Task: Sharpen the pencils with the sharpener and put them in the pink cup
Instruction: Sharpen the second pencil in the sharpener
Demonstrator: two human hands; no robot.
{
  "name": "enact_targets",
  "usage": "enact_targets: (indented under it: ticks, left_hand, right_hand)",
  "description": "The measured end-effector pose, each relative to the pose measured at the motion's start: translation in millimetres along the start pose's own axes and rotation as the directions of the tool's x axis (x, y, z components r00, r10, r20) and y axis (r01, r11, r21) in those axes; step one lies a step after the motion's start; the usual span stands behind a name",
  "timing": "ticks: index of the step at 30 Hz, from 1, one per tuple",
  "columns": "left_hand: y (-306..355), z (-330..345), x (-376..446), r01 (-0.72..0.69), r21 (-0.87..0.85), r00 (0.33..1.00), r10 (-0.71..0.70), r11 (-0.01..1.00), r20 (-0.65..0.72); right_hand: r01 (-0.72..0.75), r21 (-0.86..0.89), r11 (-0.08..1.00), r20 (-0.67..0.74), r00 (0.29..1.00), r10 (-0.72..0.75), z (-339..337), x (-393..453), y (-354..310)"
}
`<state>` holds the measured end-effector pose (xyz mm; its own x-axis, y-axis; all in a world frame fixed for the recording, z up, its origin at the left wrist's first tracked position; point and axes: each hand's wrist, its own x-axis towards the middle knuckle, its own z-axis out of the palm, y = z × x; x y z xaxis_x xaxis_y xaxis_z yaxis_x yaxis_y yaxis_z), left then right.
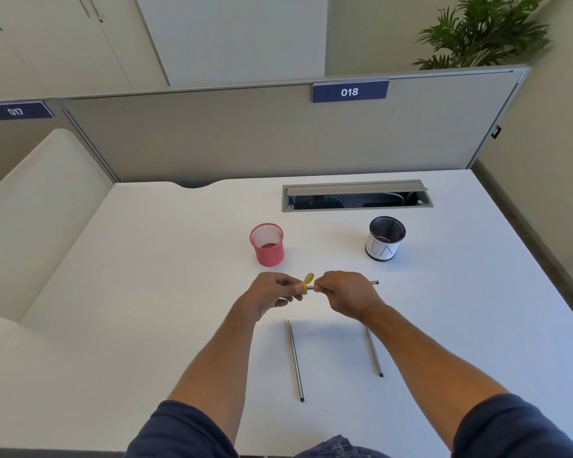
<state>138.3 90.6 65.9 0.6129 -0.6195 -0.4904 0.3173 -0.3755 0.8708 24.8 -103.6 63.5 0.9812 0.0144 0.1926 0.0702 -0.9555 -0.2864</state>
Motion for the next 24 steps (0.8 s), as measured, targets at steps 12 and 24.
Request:
enact_targets:
  ticks: [12,24]
  left_hand:
    - [-6.4,11.6,1.3,-0.113,0.074,0.992,0.117,0.991,-0.057]
    - [-0.6,2.8,-1.3,-0.034,0.116,0.995,0.044,0.993,-0.085]
  right_hand:
    - [-0.525,0.404,0.749,0.557,0.791,0.253,-9.2,12.4,9.8]
    - [-0.377,0.487,0.788,0.460,0.877,0.135,-21.4,11.0,12.1]
